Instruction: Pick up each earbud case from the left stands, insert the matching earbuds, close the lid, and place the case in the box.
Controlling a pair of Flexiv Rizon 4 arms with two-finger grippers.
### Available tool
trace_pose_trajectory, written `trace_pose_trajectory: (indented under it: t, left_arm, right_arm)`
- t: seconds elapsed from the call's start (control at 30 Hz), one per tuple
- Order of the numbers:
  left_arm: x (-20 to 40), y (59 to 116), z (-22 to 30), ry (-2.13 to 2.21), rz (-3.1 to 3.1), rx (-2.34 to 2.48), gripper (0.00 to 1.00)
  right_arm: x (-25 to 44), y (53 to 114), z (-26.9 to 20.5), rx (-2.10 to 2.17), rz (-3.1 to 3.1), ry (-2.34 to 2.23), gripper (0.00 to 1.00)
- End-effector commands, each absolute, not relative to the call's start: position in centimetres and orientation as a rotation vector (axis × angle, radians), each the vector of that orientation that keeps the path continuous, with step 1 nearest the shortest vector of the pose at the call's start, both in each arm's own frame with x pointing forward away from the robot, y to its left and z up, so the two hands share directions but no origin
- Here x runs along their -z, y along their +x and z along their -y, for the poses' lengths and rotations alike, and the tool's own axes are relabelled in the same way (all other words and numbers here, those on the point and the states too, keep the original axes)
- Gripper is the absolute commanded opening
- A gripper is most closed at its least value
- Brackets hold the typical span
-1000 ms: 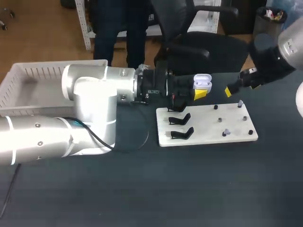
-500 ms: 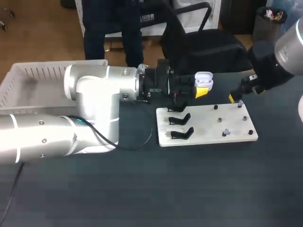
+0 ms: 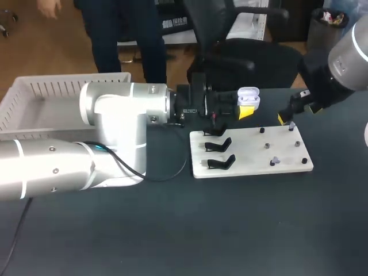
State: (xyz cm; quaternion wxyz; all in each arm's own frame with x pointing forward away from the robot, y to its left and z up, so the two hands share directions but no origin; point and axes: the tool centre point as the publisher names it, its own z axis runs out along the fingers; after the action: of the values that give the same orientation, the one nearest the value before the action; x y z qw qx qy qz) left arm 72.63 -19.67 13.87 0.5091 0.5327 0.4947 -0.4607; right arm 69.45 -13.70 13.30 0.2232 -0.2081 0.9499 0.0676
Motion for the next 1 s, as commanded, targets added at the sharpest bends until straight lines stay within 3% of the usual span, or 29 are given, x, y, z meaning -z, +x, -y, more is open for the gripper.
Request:
trace_pose_trajectory:
  t: [0.03, 1.0]
  left_arm:
    - [-13.8, 72.4, 19.5, 1.272, -1.2, 1.095, 0.0]
    - [-12.7, 73.1, 18.0, 1.243, -1.255, 1.079, 0.0]
  right_arm:
    - [-12.9, 69.2, 13.6, -0.129, -2.623, -0.56, 1.0]
    - [-11.2, 70.5, 14.7, -0.02, -2.708, -0.607, 1.0]
